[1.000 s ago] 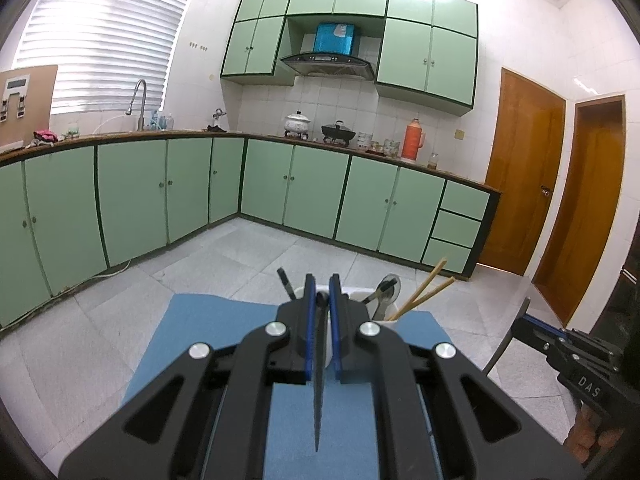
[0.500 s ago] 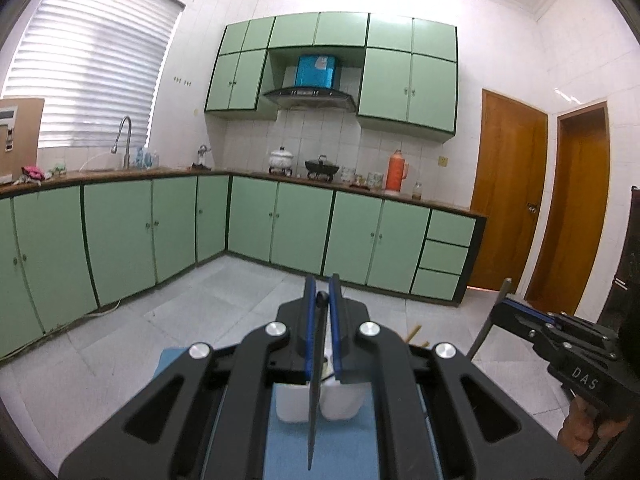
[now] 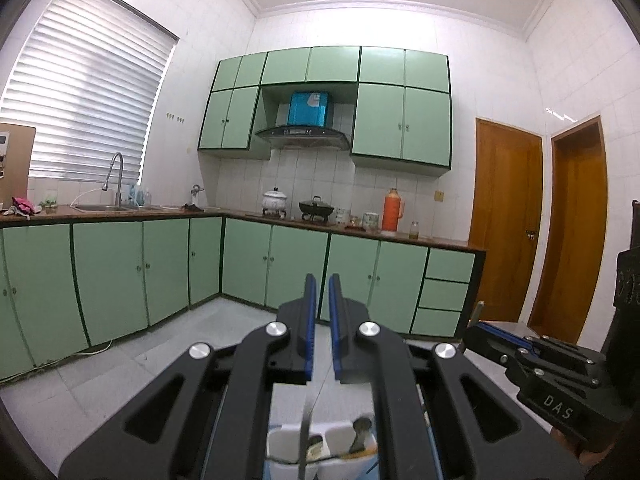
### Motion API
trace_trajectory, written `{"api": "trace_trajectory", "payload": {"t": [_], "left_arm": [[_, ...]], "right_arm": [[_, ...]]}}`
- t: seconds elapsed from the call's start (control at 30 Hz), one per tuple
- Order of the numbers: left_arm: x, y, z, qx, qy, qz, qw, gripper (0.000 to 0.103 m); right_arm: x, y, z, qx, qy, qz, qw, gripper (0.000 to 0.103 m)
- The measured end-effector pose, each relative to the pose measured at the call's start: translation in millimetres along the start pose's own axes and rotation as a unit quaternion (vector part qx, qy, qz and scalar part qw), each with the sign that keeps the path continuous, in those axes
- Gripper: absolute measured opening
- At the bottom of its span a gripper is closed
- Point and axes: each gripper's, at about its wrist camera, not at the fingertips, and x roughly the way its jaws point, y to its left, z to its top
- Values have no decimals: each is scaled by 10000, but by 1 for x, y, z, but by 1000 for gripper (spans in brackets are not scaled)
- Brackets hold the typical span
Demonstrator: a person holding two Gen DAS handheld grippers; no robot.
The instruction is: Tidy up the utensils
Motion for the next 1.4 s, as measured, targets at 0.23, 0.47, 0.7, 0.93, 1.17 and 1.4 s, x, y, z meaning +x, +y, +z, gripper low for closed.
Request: {"api": "trace_trajectory", "payload": {"t": [0.23,0.47,0.7,0.93,1.17,1.4], "left_arm": [[27,8,-6,-109,10,-6,9999,5],[15,31,-19,-180,21,156,9997,5],[6,60,-30,-384,203,308,9986,5],[2,73,-58,-476,614,383,9962,6],[0,85,-87,-528,1029,491,9921,8],[-7,93,-118,-591,1369,566,9872,40]], "right_arm": [[42,-18,-8,103,145,-106,9998,7],[68,-27,-22,289,133,-70,9995,7],[91,-25,-44,314,394,-271,9984,7],[109,-28,-80,493,1042,-274,9930,7],[103,-25,-96,454,1191,-254,9915,28],[71,-27,-86,385,862,-430,9946,32]]}}
